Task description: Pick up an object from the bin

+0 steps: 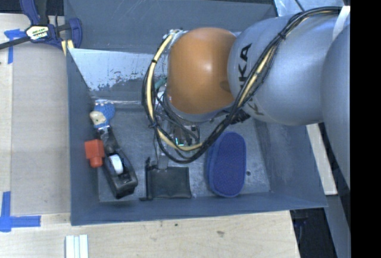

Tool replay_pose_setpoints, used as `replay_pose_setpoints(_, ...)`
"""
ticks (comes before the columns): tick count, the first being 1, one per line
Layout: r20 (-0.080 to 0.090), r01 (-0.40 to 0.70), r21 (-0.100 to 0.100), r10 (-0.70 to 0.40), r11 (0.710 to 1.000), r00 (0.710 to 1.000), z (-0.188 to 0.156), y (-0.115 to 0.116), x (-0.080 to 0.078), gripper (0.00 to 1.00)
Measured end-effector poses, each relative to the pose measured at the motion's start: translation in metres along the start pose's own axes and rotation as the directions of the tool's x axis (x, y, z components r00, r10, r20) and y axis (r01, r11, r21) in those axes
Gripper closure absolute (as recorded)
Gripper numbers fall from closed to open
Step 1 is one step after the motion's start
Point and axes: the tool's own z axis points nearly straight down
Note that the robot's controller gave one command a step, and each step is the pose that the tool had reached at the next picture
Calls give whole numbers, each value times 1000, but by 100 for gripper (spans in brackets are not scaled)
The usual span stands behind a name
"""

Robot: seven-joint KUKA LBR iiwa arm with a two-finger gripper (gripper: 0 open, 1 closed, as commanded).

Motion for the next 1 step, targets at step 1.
replay_pose_setpoints(1,-3,25,3,-25,1000,1000,81,-40,28,0)
